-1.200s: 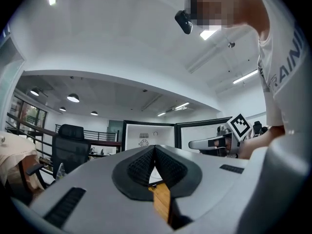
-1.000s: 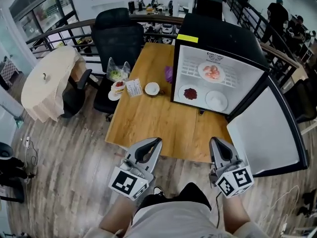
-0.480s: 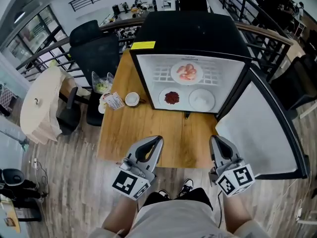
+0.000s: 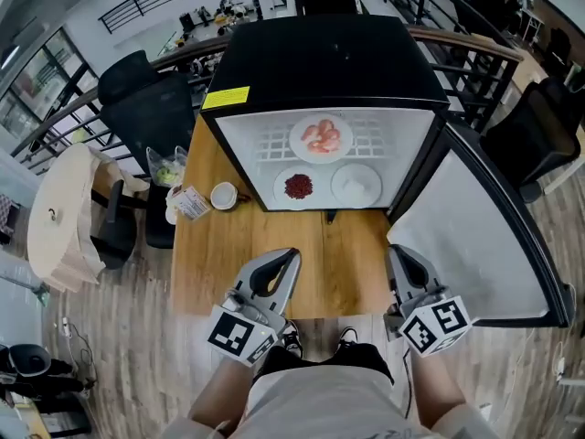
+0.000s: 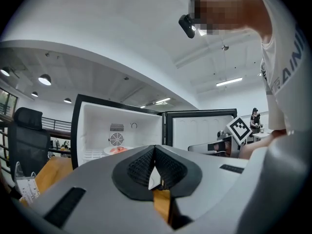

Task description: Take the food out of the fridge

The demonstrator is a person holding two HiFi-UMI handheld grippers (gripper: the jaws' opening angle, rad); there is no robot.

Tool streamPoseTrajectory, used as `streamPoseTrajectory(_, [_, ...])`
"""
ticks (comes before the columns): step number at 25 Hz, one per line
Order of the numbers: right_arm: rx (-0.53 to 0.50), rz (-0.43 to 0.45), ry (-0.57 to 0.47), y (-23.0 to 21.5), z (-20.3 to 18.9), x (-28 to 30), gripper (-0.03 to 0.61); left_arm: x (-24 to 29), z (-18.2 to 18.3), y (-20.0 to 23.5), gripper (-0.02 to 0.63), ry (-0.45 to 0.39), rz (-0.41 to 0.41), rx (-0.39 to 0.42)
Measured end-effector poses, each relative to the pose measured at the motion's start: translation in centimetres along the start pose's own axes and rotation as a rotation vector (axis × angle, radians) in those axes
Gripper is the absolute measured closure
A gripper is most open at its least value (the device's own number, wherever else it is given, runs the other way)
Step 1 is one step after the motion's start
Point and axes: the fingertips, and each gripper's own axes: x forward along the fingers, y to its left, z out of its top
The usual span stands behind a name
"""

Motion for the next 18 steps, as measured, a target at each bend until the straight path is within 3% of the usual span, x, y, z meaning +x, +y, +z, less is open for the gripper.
streamPoseTrajectory(7, [0.136,-0.077,-0.014,1.1,-1.5,2.3,0.560,-0.3,-0.3,3.6,0.605,0.001,-0.052,-0.006])
streamPoseTrajectory(13, [0.561,-0.152,-0.015,-1.2,-6.0,5.9,0.558,-1.2,-2.0,6.0,0.604,0.035,-0.057,-0.031])
streamPoseTrajectory(18, [0.776,-0.224,-0.052,-3.3,-9.4,8.9,0.554,-1.9,-3.7,7.4,0.604,0.079,-0.058,-0.048])
